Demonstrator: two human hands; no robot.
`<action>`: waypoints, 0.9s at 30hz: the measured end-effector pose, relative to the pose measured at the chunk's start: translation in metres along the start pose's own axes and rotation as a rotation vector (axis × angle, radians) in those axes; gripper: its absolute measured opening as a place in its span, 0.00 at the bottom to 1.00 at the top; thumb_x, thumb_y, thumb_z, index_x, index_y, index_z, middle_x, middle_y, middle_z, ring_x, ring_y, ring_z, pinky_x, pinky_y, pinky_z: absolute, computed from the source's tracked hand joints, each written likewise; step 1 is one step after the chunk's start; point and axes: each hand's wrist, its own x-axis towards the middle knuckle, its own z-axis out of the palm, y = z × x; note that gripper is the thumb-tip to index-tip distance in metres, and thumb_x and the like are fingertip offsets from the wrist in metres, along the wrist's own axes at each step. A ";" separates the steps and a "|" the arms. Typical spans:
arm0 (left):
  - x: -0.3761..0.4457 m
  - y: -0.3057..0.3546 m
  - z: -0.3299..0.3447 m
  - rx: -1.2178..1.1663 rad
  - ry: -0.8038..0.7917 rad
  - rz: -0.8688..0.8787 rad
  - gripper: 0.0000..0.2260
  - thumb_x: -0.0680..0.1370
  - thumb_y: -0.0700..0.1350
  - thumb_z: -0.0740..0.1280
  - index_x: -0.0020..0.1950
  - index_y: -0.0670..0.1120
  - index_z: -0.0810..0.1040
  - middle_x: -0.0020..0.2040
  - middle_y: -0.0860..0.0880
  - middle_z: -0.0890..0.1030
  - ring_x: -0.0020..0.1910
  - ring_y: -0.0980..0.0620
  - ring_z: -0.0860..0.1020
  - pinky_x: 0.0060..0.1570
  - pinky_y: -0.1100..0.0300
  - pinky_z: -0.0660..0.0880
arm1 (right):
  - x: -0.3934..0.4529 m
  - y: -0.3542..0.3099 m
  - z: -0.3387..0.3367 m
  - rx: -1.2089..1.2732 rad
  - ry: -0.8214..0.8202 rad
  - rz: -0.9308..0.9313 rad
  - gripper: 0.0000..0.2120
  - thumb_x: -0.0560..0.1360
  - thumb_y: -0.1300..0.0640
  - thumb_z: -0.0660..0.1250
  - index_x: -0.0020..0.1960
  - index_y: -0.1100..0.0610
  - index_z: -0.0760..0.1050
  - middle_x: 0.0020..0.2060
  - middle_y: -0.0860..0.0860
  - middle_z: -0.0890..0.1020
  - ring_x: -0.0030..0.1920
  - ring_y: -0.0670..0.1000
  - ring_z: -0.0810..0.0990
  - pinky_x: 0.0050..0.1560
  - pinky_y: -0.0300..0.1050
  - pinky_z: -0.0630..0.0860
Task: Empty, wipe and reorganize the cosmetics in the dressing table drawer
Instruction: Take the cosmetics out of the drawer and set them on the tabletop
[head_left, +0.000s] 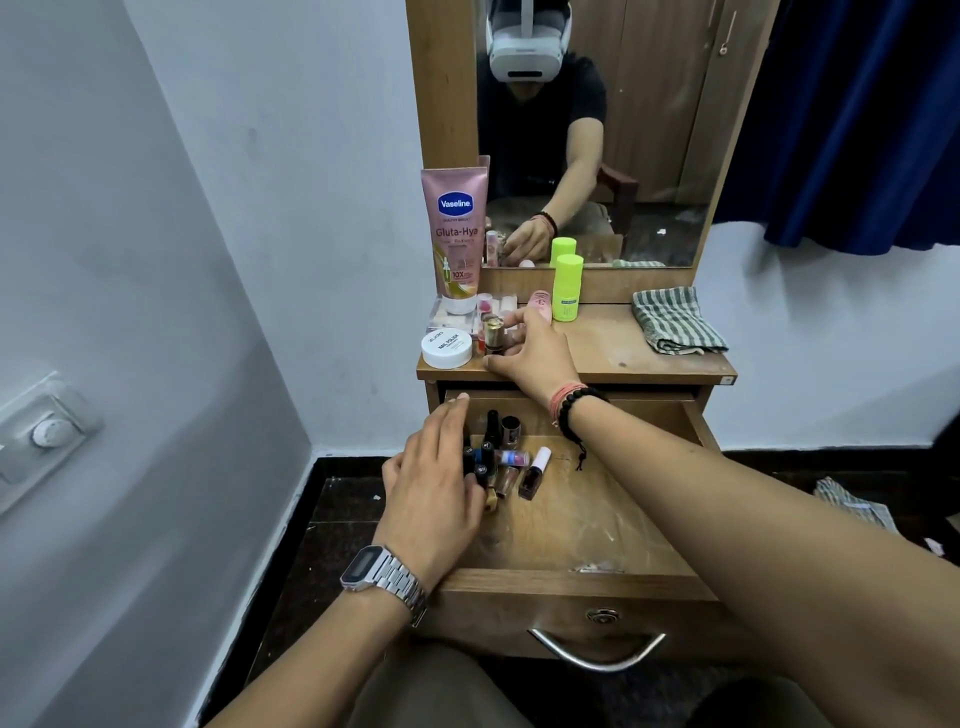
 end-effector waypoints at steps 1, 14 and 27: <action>0.000 0.000 0.000 0.000 -0.002 0.000 0.35 0.72 0.44 0.62 0.76 0.51 0.50 0.74 0.52 0.59 0.68 0.53 0.64 0.60 0.53 0.65 | 0.000 0.000 0.001 -0.004 0.006 0.002 0.22 0.65 0.58 0.78 0.53 0.54 0.71 0.44 0.51 0.80 0.50 0.53 0.80 0.53 0.49 0.78; -0.001 0.000 0.000 0.005 -0.016 -0.005 0.34 0.73 0.45 0.61 0.75 0.52 0.48 0.74 0.53 0.56 0.69 0.54 0.62 0.61 0.54 0.63 | -0.015 -0.020 -0.046 -0.120 0.072 -0.240 0.11 0.70 0.57 0.73 0.52 0.54 0.82 0.43 0.46 0.82 0.39 0.39 0.75 0.41 0.26 0.66; -0.001 0.001 -0.002 -0.023 -0.010 -0.010 0.33 0.73 0.45 0.61 0.75 0.52 0.50 0.74 0.53 0.57 0.69 0.54 0.62 0.61 0.54 0.63 | 0.010 -0.025 -0.023 -0.221 -0.022 -0.125 0.19 0.65 0.58 0.74 0.52 0.53 0.72 0.43 0.53 0.79 0.45 0.51 0.75 0.38 0.41 0.68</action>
